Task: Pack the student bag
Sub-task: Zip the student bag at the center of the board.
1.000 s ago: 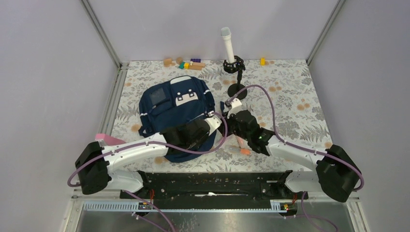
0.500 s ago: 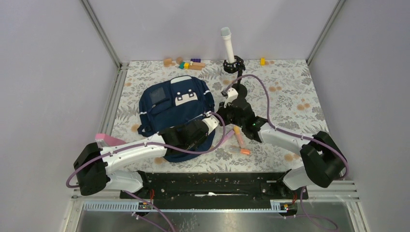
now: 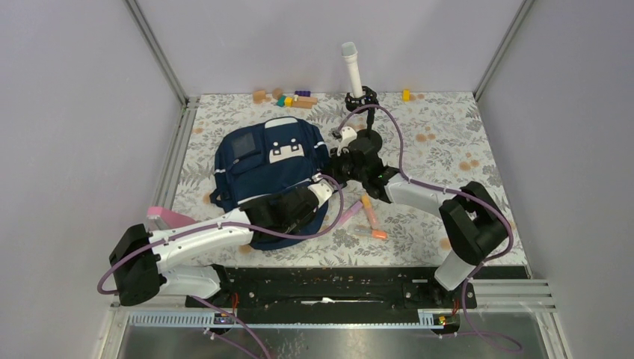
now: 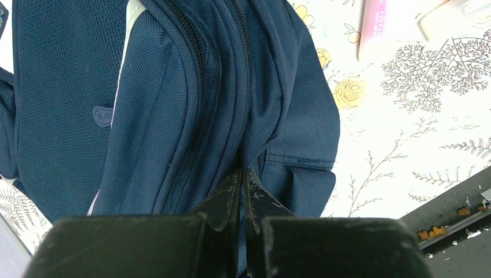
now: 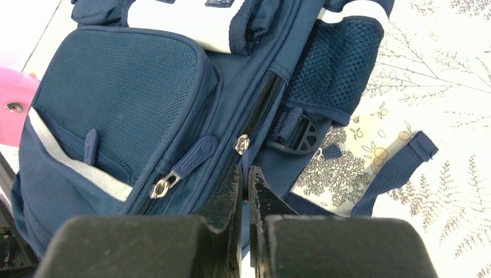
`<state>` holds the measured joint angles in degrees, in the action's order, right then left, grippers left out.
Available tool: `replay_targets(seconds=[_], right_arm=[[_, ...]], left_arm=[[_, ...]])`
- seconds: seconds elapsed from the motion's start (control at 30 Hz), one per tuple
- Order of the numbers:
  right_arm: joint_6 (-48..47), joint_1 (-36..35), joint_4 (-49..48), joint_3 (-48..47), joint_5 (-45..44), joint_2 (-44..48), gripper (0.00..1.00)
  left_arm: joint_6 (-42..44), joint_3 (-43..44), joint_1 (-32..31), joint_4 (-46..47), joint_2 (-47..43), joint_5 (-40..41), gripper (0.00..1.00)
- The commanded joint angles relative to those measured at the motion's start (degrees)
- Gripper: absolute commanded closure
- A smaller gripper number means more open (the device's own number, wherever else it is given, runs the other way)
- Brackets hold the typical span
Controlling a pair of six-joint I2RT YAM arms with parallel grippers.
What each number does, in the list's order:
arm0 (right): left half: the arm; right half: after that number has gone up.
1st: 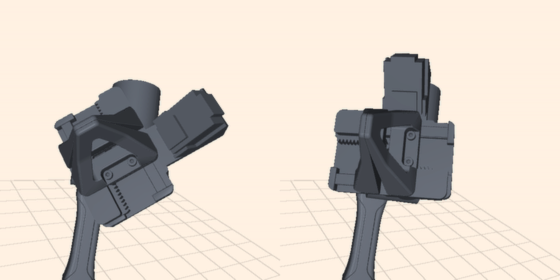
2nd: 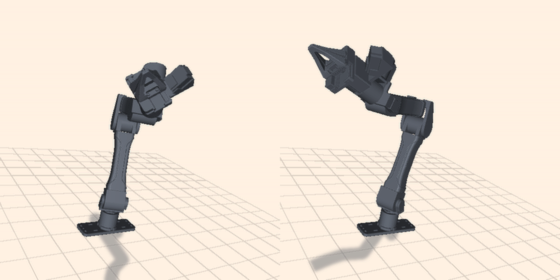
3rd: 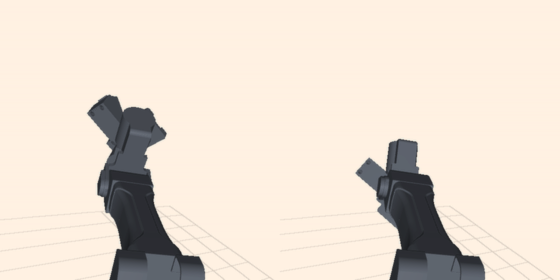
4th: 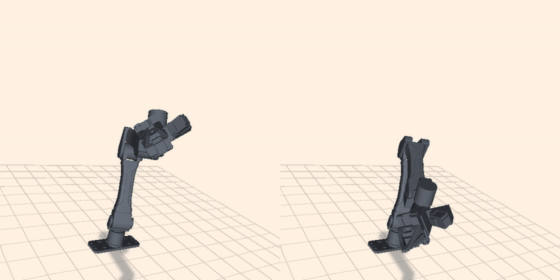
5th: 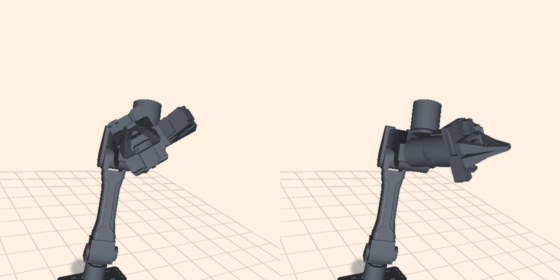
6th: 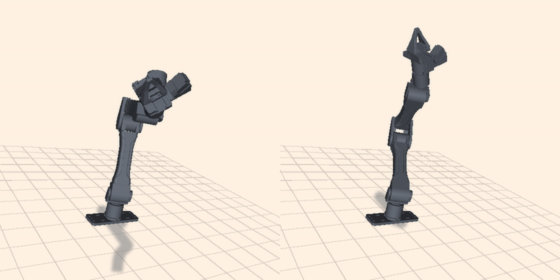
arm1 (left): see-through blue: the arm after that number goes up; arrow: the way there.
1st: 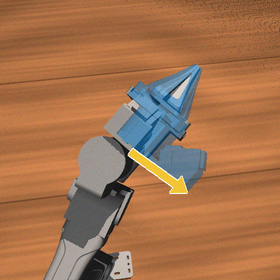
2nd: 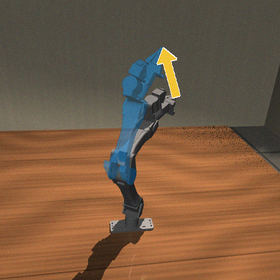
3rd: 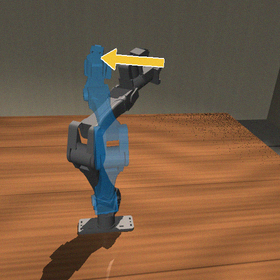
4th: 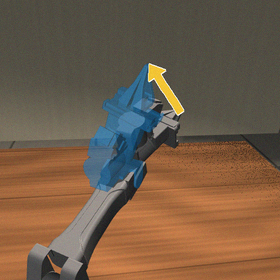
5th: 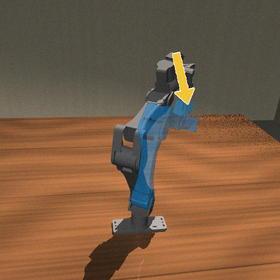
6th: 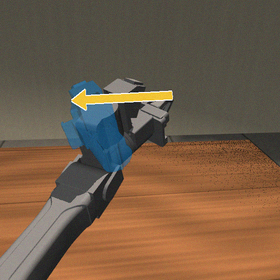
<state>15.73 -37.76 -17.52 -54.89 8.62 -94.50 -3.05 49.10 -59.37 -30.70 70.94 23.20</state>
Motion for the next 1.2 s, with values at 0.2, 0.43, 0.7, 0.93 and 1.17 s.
replay_targets(seconds=[0.2, 0.43, 0.7, 0.93, 1.17], right_arm=[[-1.4, 1.3, -0.8, -9.3, -1.0, -5.6, 1.0], [-2.2, 1.9, 1.3, -14.1, -3.4, -9.6, 1.0], [-2.9, 2.4, 4.5, -21.0, -3.6, -14.1, 1.0], [-3.9, 2.5, 7.9, -26.7, -4.1, -18.3, 1.0], [-4.3, 2.5, 8.4, -27.4, -1.9, -17.7, 0.92]], left_arm=[[-0.1, -0.7, 0.5, -2.0, -2.1, 3.4, 1.0], [0.0, -0.8, 0.6, -2.0, -2.5, 3.6, 1.0], [0.3, -0.7, 0.5, -1.7, -2.9, 3.4, 1.0], [0.5, -0.6, 0.5, -1.6, -2.8, 3.3, 1.0], [0.7, 0.3, 0.6, -1.1, -2.2, 3.6, 1.0]])
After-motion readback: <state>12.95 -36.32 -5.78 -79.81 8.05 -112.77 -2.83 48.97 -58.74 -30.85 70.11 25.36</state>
